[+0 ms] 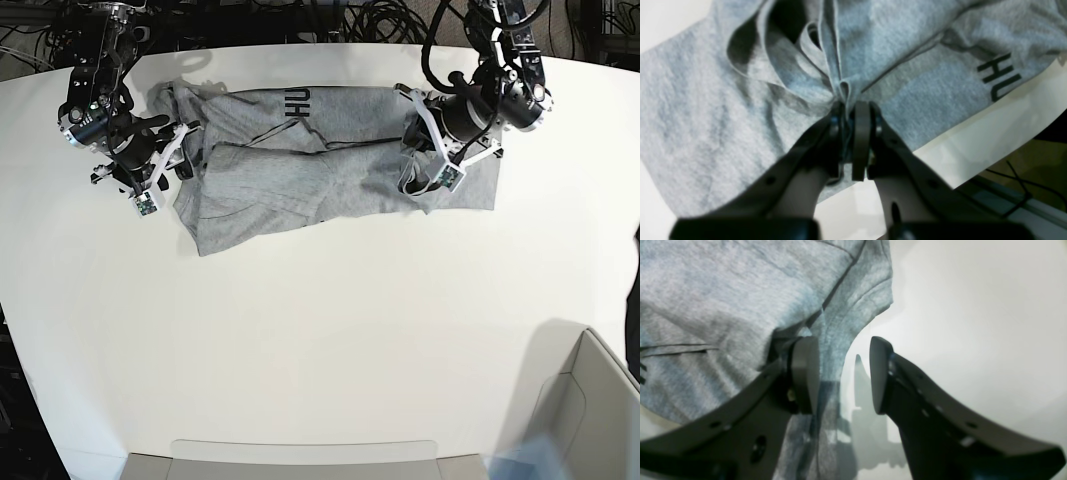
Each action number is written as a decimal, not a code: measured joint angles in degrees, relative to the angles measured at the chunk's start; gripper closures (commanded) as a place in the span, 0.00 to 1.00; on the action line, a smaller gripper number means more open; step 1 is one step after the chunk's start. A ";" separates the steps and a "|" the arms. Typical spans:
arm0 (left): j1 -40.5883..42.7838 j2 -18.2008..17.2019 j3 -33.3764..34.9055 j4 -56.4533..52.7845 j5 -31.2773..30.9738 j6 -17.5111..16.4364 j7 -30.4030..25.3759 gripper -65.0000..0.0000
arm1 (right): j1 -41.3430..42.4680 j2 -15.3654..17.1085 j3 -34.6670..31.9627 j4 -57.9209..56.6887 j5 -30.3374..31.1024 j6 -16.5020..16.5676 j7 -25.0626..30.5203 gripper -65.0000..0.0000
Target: Fold the T-shirt properly
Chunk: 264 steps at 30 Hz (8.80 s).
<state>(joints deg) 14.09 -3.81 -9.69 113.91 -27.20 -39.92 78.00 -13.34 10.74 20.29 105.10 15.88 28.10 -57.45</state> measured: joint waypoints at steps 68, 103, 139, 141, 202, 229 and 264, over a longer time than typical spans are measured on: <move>0.22 2.38 -16.13 -4.33 -0.04 0.00 -0.22 0.87 | 4.15 2.25 7.04 -32.63 42.75 10.51 0.87 0.54; 1.38 2.36 -16.13 -4.35 -0.20 0.00 -0.02 0.87 | 9.20 -2.23 -2.51 -20.65 20.26 -10.99 -0.02 1.00; 3.30 -8.07 -16.28 -12.22 -0.50 0.00 -0.55 0.87 | 20.44 -8.46 -49.16 -1.40 -5.57 -66.75 -12.17 1.00; 3.21 -8.31 -16.28 -12.59 -0.50 0.00 -0.72 0.87 | 21.51 -9.07 -50.86 -3.98 -6.95 -66.71 -12.22 1.00; 4.63 -8.26 -15.93 -12.61 -1.14 0.00 -1.60 0.87 | 46.93 -18.62 -86.90 -38.14 -12.74 -60.50 2.49 0.55; 6.36 -6.82 -16.28 -6.88 0.09 0.00 -2.91 0.87 | 32.06 -13.53 -62.77 -5.49 -14.29 -48.76 2.34 0.55; 5.92 -5.40 -15.21 -6.16 -0.22 0.00 -3.52 0.87 | 24.04 -16.13 -67.01 -19.74 -14.29 -48.70 -2.78 1.00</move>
<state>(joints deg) 20.01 -9.21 -24.91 107.74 -27.42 -39.92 74.48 10.70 -5.39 -46.72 85.36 1.58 -20.60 -60.23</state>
